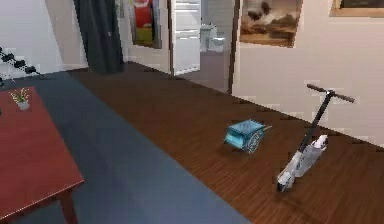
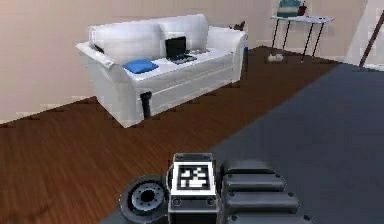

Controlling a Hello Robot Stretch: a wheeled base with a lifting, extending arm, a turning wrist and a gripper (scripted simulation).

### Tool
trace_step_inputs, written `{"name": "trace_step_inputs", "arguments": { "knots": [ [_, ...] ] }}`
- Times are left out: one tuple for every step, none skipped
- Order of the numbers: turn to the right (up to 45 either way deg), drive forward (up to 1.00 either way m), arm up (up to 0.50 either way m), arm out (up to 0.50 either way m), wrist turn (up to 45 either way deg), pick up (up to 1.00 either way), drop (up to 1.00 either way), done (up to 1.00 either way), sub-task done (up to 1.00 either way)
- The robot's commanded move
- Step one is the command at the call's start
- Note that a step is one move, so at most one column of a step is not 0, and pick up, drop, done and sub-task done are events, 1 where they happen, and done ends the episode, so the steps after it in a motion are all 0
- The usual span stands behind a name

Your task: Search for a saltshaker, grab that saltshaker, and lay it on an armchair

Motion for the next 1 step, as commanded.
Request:
{"name": "trace_step_inputs", "arguments": {
  "knots": [
    [0.0, 0.85, 0.0, 0.0, 0.0, 0.0, 0.0, 0.0, 0.0]
  ]
}}
